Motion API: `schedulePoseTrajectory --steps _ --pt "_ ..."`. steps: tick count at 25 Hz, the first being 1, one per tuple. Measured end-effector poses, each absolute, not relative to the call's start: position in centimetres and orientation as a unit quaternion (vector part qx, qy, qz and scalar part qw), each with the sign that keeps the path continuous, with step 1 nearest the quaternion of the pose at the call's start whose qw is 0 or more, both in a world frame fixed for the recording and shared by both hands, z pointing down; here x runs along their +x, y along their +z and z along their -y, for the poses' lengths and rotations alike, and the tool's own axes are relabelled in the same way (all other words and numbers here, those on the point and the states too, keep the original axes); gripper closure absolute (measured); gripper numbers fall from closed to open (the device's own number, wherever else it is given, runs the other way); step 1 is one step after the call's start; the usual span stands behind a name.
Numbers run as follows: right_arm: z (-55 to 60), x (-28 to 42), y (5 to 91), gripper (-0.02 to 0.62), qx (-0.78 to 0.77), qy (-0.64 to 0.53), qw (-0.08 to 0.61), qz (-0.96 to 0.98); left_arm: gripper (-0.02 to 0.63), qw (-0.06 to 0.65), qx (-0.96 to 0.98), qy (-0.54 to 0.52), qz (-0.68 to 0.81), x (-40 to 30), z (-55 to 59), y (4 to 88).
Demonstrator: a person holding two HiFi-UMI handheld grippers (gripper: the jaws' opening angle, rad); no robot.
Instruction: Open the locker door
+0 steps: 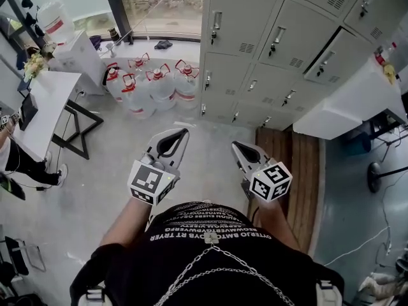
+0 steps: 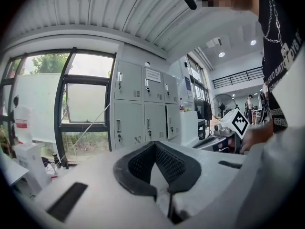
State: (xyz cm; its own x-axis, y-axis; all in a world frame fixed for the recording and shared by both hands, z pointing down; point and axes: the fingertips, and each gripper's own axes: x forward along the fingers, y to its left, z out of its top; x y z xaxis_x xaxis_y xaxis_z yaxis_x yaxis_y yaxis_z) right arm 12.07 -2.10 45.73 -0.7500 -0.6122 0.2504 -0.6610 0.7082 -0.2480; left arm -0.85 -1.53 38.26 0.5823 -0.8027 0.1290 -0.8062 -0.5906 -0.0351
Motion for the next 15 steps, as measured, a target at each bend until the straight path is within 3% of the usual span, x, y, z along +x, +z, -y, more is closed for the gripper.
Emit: schedulePoseTrajectory --steps 15 --pt "5.3 17.4 44.4 0.600 0.377 0.112 0.080 0.916 0.603 0.020 0.888 0.114 0.445 3.6 3.7 40.7"
